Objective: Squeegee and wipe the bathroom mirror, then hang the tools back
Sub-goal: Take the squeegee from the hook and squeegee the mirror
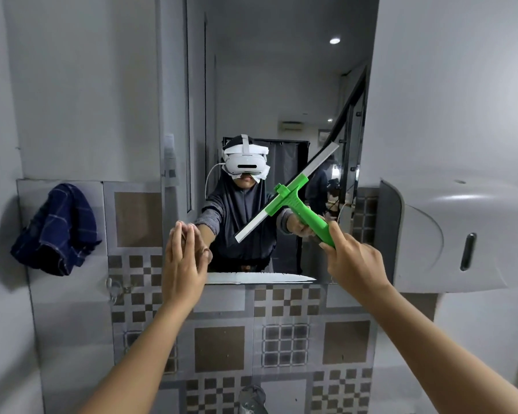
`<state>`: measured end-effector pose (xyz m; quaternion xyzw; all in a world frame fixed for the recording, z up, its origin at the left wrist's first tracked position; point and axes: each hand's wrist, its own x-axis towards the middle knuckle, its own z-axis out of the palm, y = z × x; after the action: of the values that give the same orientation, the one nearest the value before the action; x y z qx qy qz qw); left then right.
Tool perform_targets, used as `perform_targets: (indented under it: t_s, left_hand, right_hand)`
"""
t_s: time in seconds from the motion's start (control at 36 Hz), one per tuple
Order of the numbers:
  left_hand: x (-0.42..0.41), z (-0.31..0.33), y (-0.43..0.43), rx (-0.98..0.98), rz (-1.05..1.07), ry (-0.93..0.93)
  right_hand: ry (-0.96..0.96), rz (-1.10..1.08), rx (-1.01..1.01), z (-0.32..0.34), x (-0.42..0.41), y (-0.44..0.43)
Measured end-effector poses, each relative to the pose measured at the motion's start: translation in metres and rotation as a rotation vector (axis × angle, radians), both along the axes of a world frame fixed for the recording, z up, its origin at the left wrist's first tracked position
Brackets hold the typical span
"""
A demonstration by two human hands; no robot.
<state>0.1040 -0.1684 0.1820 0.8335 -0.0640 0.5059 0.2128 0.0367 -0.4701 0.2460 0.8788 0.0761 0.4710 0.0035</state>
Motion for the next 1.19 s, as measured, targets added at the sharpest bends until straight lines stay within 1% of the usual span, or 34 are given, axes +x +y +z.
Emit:
perform_targets:
  t_s: [0.11, 0.28, 0.44, 0.53, 0.78, 0.89, 1.06, 1.19]
  left_hand:
    - [0.005, 0.02, 0.014, 0.092, -0.018, -0.03]
    - [0.007, 0.075, 0.028, 0.195, -0.007, -0.1]
    - [0.017, 0.125, 0.041, 0.308, 0.024, -0.117]
    - [0.022, 0.14, 0.051, 0.36, 0.023, -0.105]
    - [0.025, 0.142, 0.068, 0.461, -0.069, -0.119]
    - [0.022, 0.143, 0.072, 0.473, -0.11, -0.13]
    - [0.021, 0.144, 0.079, 0.486, -0.189, -0.121]
    - [0.017, 0.143, 0.083, 0.476, -0.239, -0.12]
  right_hand:
    - [0.041, 0.014, 0.036, -0.011, -0.003, 0.0]
    - [0.04, -0.041, 0.117, -0.024, -0.009, 0.005]
    - [0.11, -0.039, 0.347, -0.05, -0.016, 0.017]
    - [0.121, -0.024, 0.476, -0.06, -0.018, 0.032]
    - [0.156, -0.005, 0.816, -0.075, -0.016, 0.082]
    - [0.141, 0.091, 1.0, -0.074, -0.018, 0.11]
    - [0.051, 0.284, 1.283, -0.07, -0.02, 0.164]
    - [0.086, 0.379, 1.371, -0.089, -0.021, 0.208]
